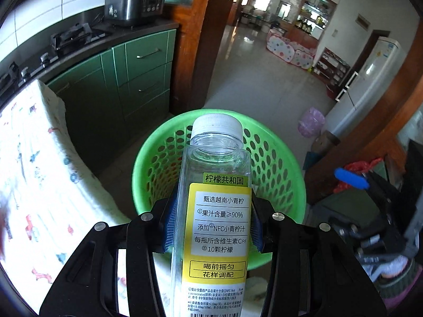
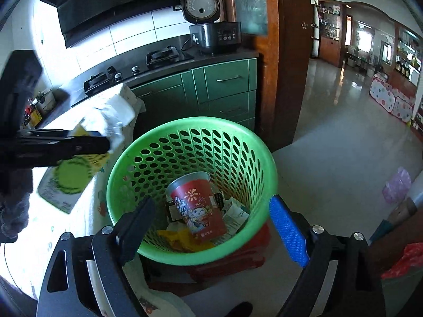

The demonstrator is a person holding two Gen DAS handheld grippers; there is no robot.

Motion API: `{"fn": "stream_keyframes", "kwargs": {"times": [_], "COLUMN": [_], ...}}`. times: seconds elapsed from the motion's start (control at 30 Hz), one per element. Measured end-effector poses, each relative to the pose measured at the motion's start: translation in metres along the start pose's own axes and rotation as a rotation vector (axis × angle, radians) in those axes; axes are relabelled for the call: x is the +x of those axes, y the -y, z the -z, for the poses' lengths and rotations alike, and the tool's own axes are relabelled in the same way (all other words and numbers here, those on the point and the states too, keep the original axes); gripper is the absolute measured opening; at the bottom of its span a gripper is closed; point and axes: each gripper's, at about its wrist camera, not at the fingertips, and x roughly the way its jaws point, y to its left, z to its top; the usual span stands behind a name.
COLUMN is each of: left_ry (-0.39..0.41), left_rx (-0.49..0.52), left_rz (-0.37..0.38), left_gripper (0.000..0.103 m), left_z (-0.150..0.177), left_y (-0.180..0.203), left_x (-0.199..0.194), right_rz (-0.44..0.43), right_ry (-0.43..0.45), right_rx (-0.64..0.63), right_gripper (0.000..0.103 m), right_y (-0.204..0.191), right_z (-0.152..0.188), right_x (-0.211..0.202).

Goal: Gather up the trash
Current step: 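Lower the lemon juice bottle into the basket and open the left gripper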

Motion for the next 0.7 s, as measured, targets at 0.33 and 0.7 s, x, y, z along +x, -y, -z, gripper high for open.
{"fn": "stream_keyframes", "kwargs": {"times": [0.33, 0.7], "left_ry": [-0.040, 0.047], "left_rx": [-0.052, -0.027], "left_rz": [-0.019, -0.051], "left_gripper": [0.051, 0.058], "left_z": [0.000, 0.015], "left_y": [-0.003, -0.015], "left_x": [0.030, -0.027], "right_rz": [-0.013, -0.030], "right_ry": [-0.018, -0.004], "right_rx": [0.017, -0.007], "right_gripper": [0.086, 0.086], "right_y": [0.010, -0.013], "right_z": [0.010, 0.003], "right_x": [0.003, -0.004]}}
